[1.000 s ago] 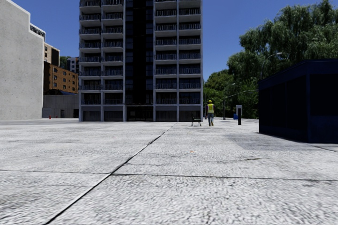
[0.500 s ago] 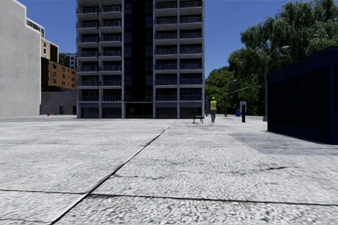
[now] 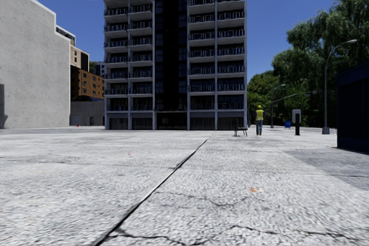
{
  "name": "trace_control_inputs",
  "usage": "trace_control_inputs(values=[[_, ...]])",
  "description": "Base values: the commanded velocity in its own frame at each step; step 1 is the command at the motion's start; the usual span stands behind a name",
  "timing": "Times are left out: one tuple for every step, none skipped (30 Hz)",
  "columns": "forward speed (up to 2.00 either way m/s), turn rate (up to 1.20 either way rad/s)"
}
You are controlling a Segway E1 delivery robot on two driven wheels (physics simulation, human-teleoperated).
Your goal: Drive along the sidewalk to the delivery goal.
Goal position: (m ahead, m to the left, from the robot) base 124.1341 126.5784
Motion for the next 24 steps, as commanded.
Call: trace_control_inputs(values=[[2.00, 0.38], [2.00, 0.38], [2.00, 0.38], [2.00, 0.38], [2.00, 0.38], [2.00, 0.38], [2.00, 0.38], [2.00, 0.38], [2.00, 0.38], [2.00, 0.38], [2.00, 0.38], [2.00, 0.38], [2.00, 0.38], [2.00, 0.39], [2.00, 0.39], [2.00, 0.39], [2.00, 0.39], [2.00, 0.39], [2.00, 0.40], [2.00, 0.40], [2.00, 0.40], [2.00, 0.40], [2.00, 0.40], [2.00, 0.40]])
